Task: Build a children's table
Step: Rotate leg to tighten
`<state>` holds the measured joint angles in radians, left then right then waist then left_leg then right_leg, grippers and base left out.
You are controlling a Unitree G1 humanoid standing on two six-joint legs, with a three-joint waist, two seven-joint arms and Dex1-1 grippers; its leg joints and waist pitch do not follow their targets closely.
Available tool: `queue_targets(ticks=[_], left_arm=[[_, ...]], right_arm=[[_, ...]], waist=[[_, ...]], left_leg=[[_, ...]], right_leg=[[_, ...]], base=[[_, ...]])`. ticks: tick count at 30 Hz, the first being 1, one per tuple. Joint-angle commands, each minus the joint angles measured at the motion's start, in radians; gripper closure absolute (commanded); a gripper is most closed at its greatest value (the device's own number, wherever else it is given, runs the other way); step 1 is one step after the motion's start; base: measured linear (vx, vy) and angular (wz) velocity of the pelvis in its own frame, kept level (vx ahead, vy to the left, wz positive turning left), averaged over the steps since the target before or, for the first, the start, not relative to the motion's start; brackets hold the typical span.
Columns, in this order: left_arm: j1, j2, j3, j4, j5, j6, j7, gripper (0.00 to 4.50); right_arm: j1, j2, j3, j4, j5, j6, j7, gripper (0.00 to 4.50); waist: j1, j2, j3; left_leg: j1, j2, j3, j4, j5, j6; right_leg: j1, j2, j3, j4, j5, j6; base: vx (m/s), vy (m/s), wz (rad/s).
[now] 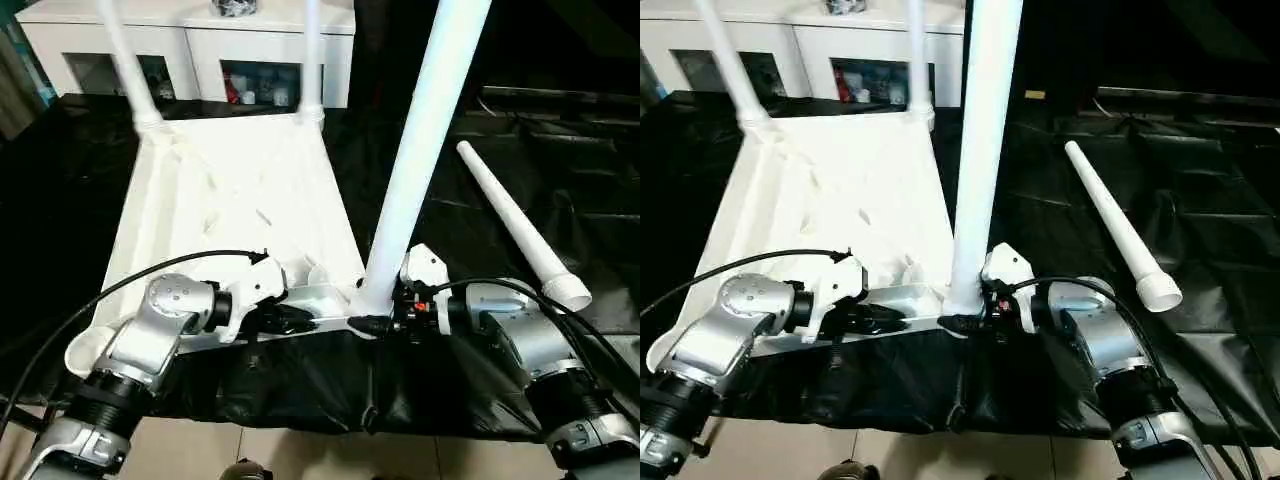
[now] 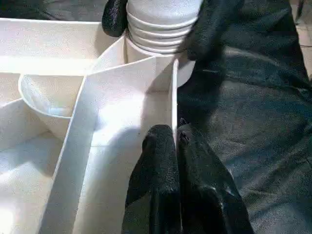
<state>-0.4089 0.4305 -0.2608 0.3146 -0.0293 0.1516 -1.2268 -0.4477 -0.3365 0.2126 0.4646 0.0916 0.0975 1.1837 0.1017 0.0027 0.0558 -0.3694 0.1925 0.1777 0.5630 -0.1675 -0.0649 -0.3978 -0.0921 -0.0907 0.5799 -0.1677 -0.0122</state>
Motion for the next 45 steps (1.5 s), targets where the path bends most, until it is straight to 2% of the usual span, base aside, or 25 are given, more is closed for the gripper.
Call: queue_targets(ticks=[1,4,7,8,11,13,14,15,16,17,20,22,23,25,28,30,32,36,39,40,43,45], left_arm=[[-0.038,-0.025,-0.023,0.014,-0.007,-0.015,0.016,4.50],[-0.033,-0.034,-0.018,0.007,-0.014,-0.007,0.028,4.50],[-0.027,-0.044,-0.014,-0.005,-0.018,0.004,0.040,4.50],[-0.027,-0.058,-0.009,-0.010,-0.017,0.017,0.066,4.50],[-0.029,-0.084,-0.003,-0.016,-0.007,0.039,0.118,4.50],[-0.036,-0.126,-0.002,-0.018,0.015,0.061,0.193,4.50],[-0.036,-0.126,-0.002,-0.018,0.015,0.061,0.193,4.50],[-0.040,-0.160,-0.004,-0.020,0.028,0.075,0.244,4.50],[-0.040,-0.160,-0.004,-0.020,0.028,0.075,0.244,4.50],[-0.040,-0.210,-0.013,-0.028,0.043,0.093,0.308,4.50],[-0.026,-0.296,-0.043,-0.055,0.067,0.130,0.395,4.50],[-0.024,-0.300,-0.046,-0.058,0.068,0.132,0.398,4.50],[-0.015,-0.319,-0.059,-0.067,0.070,0.133,0.413,4.50],[-0.012,-0.326,-0.065,-0.070,0.070,0.128,0.414,4.50],[-0.004,-0.302,-0.068,-0.081,0.071,0.099,0.386,4.50],[-0.001,-0.288,-0.066,-0.088,0.071,0.095,0.374,4.50],[0.005,-0.266,-0.063,-0.097,0.071,0.091,0.351,4.50],[0.017,-0.204,-0.062,-0.121,0.065,0.082,0.284,4.50],[0.005,-0.124,-0.054,-0.109,0.054,0.054,0.197,4.50],[0.005,-0.124,-0.054,-0.109,0.054,0.054,0.197,4.50],[-0.005,-0.070,-0.051,-0.093,0.045,0.034,0.131,4.50],[-0.008,-0.058,-0.052,-0.089,0.042,0.029,0.114,4.50]], right_arm=[[-0.002,0.039,0.102,-0.027,0.012,0.007,0.076,1.50],[0.004,0.049,0.087,-0.024,0.008,0.003,0.051,1.71],[0.006,0.066,0.063,-0.015,0.009,0.020,0.006,1.72],[0.002,0.092,0.035,0.006,-0.001,0.031,-0.077,1.74],[-0.002,0.131,-0.003,0.036,-0.023,0.037,-0.217,1.75],[-0.001,0.183,-0.044,0.069,-0.059,0.039,-0.410,1.75],[-0.001,0.183,-0.044,0.069,-0.059,0.039,-0.410,1.75],[0.002,0.221,-0.067,0.076,-0.075,0.049,-0.524,1.75],[0.002,0.221,-0.067,0.076,-0.075,0.049,-0.524,1.76],[0.007,0.277,-0.091,0.078,-0.094,0.063,-0.663,1.76],[0.007,0.365,-0.111,0.081,-0.119,0.086,-0.830,1.76],[0.007,0.368,-0.110,0.081,-0.121,0.082,-0.833,1.76],[0.009,0.382,-0.115,0.082,-0.121,0.066,-0.845,1.20],[0.011,0.385,-0.123,0.083,-0.114,0.058,-0.848,1.03],[0.010,0.370,-0.141,0.077,-0.087,0.057,-0.823,0.71],[0.010,0.362,-0.140,0.073,-0.085,0.055,-0.813,0.57],[0.010,0.344,-0.134,0.066,-0.090,0.052,-0.793,0.57],[0.006,0.286,-0.118,0.055,-0.079,0.039,-0.695,0.57],[0.015,0.184,-0.062,0.030,-0.056,0.010,-0.451,0.57],[0.015,0.184,-0.062,0.030,-0.056,0.010,-0.451,0.57],[0.033,0.115,-0.013,-0.008,-0.035,0.010,-0.270,0.57],[0.037,0.099,0.001,-0.022,-0.024,0.011,-0.220,0.57]], waist=[[-0.001,-0.008,-0.049],[-0.001,-0.008,-0.048],[-0.001,-0.007,-0.047],[-0.001,-0.001,-0.046],[-0.012,-0.004,-0.045],[-0.020,0.007,-0.045],[-0.026,0.004,-0.044],[-0.026,0.007,-0.046],[-0.031,0.004,-0.046],[-0.035,0.004,-0.046],[-0.037,0.004,-0.048],[-0.036,0.005,-0.049],[-0.036,0.005,-0.050],[-0.036,0.007,-0.051],[-0.032,0.001,-0.053],[-0.029,0.003,-0.054],[-0.026,0.002,-0.056],[-0.027,0.002,-0.055],[-0.026,0.000,-0.053],[-0.024,-0.001,-0.053],[-0.017,-0.002,-0.052],[-0.011,-0.001,-0.052]], left_leg=[[0.015,0.045,-0.009,-0.070,-0.266,0.045],[0.012,0.045,-0.009,-0.070,-0.257,0.047],[0.013,0.045,-0.009,-0.071,-0.269,0.044],[0.014,0.045,-0.009,-0.072,-0.276,0.041],[0.014,0.042,-0.015,-0.076,-0.315,0.008],[0.011,0.042,-0.019,-0.079,-0.329,-0.005],[0.013,0.042,-0.019,-0.080,-0.343,-0.016],[0.015,0.041,-0.021,-0.080,-0.346,-0.022],[0.013,0.040,-0.019,-0.080,-0.350,-0.022],[0.017,0.038,-0.017,-0.078,-0.352,-0.017],[0.017,0.037,-0.016,-0.077,-0.328,-0.014],[0.014,0.036,-0.016,-0.076,-0.317,-0.006],[0.012,0.037,-0.014,-0.076,-0.302,0.005],[0.011,0.037,-0.013,-0.075,-0.285,0.011],[0.012,0.038,-0.009,-0.071,-0.253,0.029],[0.009,0.039,-0.009,-0.070,-0.224,0.036],[0.008,0.038,-0.009,-0.068,-0.204,0.042],[0.007,0.038,-0.008,-0.068,-0.208,0.047],[0.007,0.037,-0.007,-0.066,-0.213,0.059],[0.008,0.037,-0.008,-0.066,-0.218,0.060],[0.010,0.041,-0.006,-0.065,-0.210,0.070],[0.012,0.042,-0.006,-0.066,-0.208,0.069]], right_leg=[[0.039,-0.062,0.054,-0.065,-0.318,-0.184],[0.039,-0.062,0.054,-0.063,-0.295,-0.191],[0.039,-0.063,0.053,-0.066,-0.323,-0.186],[0.037,-0.063,0.054,-0.067,-0.331,-0.185],[0.037,-0.065,0.052,-0.074,-0.392,-0.167],[0.039,-0.064,0.051,-0.076,-0.407,-0.157],[0.037,-0.063,0.050,-0.079,-0.417,-0.150],[0.036,-0.064,0.050,-0.079,-0.418,-0.148],[0.036,-0.061,0.050,-0.080,-0.415,-0.146],[0.032,-0.062,0.052,-0.084,-0.415,-0.144],[0.032,-0.061,0.052,-0.084,-0.404,-0.142],[0.034,-0.061,0.052,-0.083,-0.393,-0.140],[0.034,-0.058,0.053,-0.080,-0.353,-0.141],[0.036,-0.058,0.053,-0.077,-0.319,-0.149],[0.037,-0.056,0.055,-0.069,-0.255,-0.169],[0.040,-0.056,0.055,-0.063,-0.218,-0.174],[0.043,-0.055,0.054,-0.058,-0.185,-0.181],[0.045,-0.055,0.054,-0.057,-0.189,-0.184],[0.046,-0.055,0.054,-0.055,-0.178,-0.191],[0.049,-0.054,0.053,-0.057,-0.183,-0.191],[0.044,-0.056,0.055,-0.054,-0.176,-0.205],[0.044,-0.057,0.055,-0.053,-0.180,-0.211]], base=[[0.000,0.000,0.00],[0.000,0.000,0.00],[0.000,0.000,0.00],[0.000,0.000,0.00],[0.000,0.000,0.00],[0.000,0.000,0.00],[0.000,0.000,0.00],[0.000,0.000,0.00],[0.000,0.000,0.00],[0.000,0.000,0.00],[0.000,0.000,0.00],[0.000,0.000,0.00],[0.000,0.000,0.00],[0.000,0.000,0.00],[0.000,0.000,0.00],[0.000,0.000,0.00],[0.000,0.000,0.00],[0.000,0.000,0.00],[0.000,0.000,0.00],[0.000,0.000,0.00],[0.000,0.000,0.00],[0.000,0.000,0.00]])
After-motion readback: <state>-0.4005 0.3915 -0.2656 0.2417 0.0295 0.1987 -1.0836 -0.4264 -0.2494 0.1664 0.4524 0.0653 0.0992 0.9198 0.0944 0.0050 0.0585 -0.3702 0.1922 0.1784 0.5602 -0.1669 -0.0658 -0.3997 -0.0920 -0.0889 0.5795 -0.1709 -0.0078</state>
